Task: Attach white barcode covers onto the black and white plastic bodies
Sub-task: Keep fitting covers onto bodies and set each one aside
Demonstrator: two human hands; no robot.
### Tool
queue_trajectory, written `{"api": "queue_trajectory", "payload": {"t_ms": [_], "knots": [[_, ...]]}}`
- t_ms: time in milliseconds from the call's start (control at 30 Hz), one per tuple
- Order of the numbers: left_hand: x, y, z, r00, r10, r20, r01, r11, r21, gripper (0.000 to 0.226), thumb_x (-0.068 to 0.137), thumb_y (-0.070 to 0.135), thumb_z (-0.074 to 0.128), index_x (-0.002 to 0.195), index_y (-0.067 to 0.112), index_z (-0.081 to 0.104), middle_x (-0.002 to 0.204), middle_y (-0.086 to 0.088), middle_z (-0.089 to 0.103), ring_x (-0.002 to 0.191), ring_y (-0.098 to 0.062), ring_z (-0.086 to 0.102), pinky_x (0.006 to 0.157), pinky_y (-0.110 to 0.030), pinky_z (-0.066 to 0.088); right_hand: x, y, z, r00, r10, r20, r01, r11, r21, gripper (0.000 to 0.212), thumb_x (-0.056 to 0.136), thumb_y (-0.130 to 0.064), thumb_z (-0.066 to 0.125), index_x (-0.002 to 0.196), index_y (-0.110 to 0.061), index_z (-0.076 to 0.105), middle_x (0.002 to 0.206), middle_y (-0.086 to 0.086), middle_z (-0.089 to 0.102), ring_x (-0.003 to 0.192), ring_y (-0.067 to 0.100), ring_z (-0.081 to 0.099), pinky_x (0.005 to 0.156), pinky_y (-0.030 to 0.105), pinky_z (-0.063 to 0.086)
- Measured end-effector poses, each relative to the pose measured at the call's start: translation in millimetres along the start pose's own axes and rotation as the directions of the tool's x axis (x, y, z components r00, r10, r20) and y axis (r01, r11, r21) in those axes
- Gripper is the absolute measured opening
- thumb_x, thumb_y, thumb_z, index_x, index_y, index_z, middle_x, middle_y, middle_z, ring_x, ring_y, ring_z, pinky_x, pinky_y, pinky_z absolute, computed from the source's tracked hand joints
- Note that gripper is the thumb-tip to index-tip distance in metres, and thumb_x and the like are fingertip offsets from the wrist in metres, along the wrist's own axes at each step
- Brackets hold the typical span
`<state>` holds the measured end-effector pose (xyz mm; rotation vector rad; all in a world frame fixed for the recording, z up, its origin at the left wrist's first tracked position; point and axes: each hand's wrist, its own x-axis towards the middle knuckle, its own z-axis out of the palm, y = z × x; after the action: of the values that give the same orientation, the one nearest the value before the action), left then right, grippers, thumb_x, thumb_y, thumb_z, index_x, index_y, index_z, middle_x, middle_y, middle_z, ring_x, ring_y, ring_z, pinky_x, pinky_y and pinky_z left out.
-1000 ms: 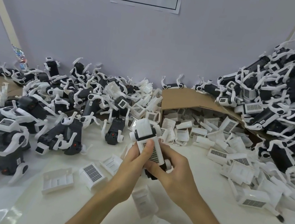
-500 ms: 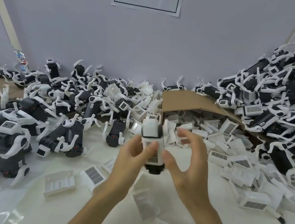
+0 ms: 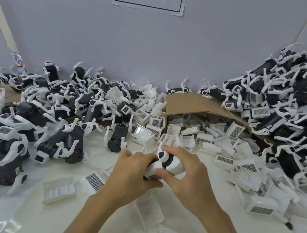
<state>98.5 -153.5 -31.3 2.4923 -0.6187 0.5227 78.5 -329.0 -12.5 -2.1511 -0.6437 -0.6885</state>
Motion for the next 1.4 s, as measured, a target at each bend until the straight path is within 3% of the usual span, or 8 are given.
{"api": "queue_trajectory", "payload": {"t_ms": [133,300,433,733,933,1033,1100,1400], "knots": [[-2.8,0.7,-4.6,0.999,0.017,-0.051,-0.017,1.000,-0.010,0.047,0.076,0.049,0.080,0.086,0.044,0.035,0.064,0.027,0.040,0.067,0.011,0.039,0.071,-0.034,0.022,-0.1,1.4,3.0,1.000,0.010,-0.006,-0.010,1.000,0.012,0.044,0.079,-0.043,0.076,0.120,-0.036,0.062,0.110,-0.038,0.059,0.105,-0.005,0.057,0.091,0.009,0.040],[-4.7,8.6,-6.8,0.988,0.055,-0.146,-0.053,0.998,0.016,0.037,0.074,0.061,0.072,0.087,0.035,0.049,0.065,0.023,0.049,0.065,-0.003,0.050,0.072,-0.035,0.027,1.2,-3.7,3.6,0.994,0.037,-0.105,-0.018,0.983,0.181,0.023,0.086,-0.038,0.069,0.106,-0.026,0.069,0.097,-0.017,0.069,0.092,0.010,0.067,0.079,0.017,0.049],[-8.7,19.2,-0.1,0.971,0.106,-0.216,-0.093,0.993,0.068,0.044,0.078,0.068,0.060,0.093,0.026,0.058,0.077,0.014,0.068,0.068,-0.011,0.060,0.083,-0.035,0.029,4.9,-9.5,1.3,0.966,0.201,-0.165,-0.106,0.884,0.456,0.021,0.098,-0.029,0.052,0.090,-0.017,0.067,0.084,-0.011,0.069,0.078,0.004,0.065,0.066,0.010,0.048],[-13.4,29.4,3.7,0.936,0.089,-0.339,-0.062,0.994,0.089,0.032,0.073,0.050,0.071,0.083,0.021,0.061,0.064,0.013,0.062,0.060,-0.014,0.058,0.085,-0.035,0.030,9.6,-9.1,3.8,0.907,0.392,-0.155,-0.203,0.728,0.655,0.012,0.092,-0.027,0.052,0.083,-0.030,0.059,0.082,0.000,0.069,0.079,0.016,0.062,0.070,0.030,0.050],[-14.7,28.2,7.3,0.912,0.111,-0.394,-0.051,0.986,0.160,0.030,0.069,0.042,0.081,0.082,0.021,0.064,0.066,0.012,0.062,0.062,-0.015,0.059,0.091,-0.036,0.031,11.1,-13.7,2.0,0.884,0.462,-0.071,-0.207,0.524,0.826,0.027,0.100,-0.003,0.048,0.085,-0.019,0.064,0.077,0.004,0.068,0.070,0.011,0.063,0.064,0.020,0.053],[-12.8,25.4,6.3,0.900,0.082,-0.429,-0.011,0.986,0.166,0.029,0.072,0.042,0.080,0.088,0.022,0.068,0.075,0.013,0.067,0.070,-0.014,0.061,0.096,-0.038,0.031,10.8,-14.5,2.5,0.916,0.399,-0.046,-0.206,0.564,0.800,0.009,0.093,-0.021,0.060,0.095,-0.019,0.069,0.098,0.006,0.070,0.090,0.013,0.066,0.076,0.022,0.055],[-11.3,22.7,4.1,0.903,0.030,-0.430,0.046,0.985,0.163,0.028,0.074,0.045,0.077,0.091,0.024,0.069,0.082,0.014,0.070,0.080,-0.012,0.064,0.102,-0.041,0.030,9.6,-15.1,5.1,0.931,0.364,0.001,-0.259,0.660,0.705,0.021,0.087,-0.031,0.063,0.106,-0.024,0.068,0.112,-0.003,0.069,0.101,0.009,0.066,0.082,0.022,0.055],[-10.6,18.0,6.3,0.934,-0.062,-0.353,0.134,0.974,0.184,0.021,0.079,0.043,0.063,0.085,0.024,0.064,0.068,0.012,0.064,0.069,-0.013,0.063,0.109,-0.042,0.028,3.8,-13.5,10.7,0.928,0.340,0.154,-0.369,0.771,0.519,0.033,0.076,-0.042,0.075,0.104,-0.027,0.067,0.098,-0.007,0.070,0.089,0.017,0.070,0.078,0.031,0.059]]}}
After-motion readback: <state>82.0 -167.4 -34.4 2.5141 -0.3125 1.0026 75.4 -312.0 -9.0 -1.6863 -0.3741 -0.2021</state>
